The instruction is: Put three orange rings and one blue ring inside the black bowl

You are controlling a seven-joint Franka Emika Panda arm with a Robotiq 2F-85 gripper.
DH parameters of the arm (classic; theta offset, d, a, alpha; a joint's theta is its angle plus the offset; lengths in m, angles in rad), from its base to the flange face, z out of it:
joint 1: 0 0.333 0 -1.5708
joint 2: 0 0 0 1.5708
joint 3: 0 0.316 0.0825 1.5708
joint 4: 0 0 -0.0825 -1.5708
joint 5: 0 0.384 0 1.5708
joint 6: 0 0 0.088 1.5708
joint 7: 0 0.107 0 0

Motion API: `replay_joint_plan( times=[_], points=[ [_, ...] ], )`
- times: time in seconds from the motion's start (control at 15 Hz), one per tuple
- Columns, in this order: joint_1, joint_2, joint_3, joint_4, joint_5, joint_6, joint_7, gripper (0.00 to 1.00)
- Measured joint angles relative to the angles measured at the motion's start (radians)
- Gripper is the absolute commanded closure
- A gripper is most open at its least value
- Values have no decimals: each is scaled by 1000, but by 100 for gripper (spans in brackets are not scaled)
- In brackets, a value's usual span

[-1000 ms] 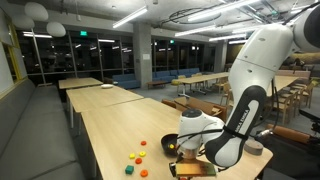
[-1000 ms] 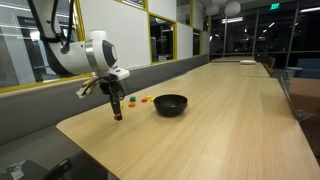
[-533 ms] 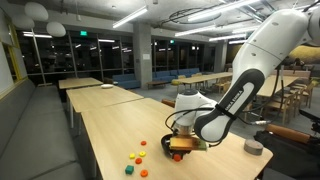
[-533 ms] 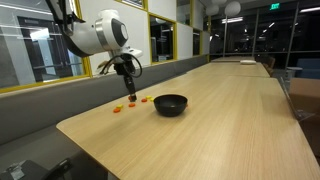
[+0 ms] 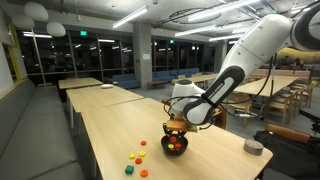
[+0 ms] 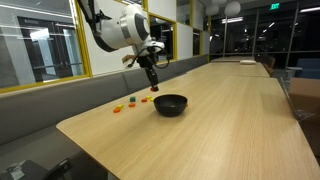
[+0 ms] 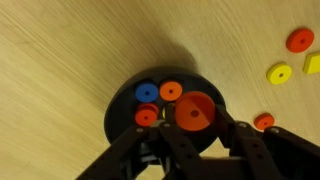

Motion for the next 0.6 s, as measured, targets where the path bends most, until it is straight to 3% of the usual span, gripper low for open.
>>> replay_joint_plan(
  times=[0.33,0.4,0.47,0.6],
  points=[
    [-12,120,-53,105,20,-21,-27,76],
    [-12,143,-61,122,24,-24,-28,33],
    [-12,163,-67,138,31,-28,-29,32],
    [-12,196,-76,168,47,-41,-30,18]
  ],
)
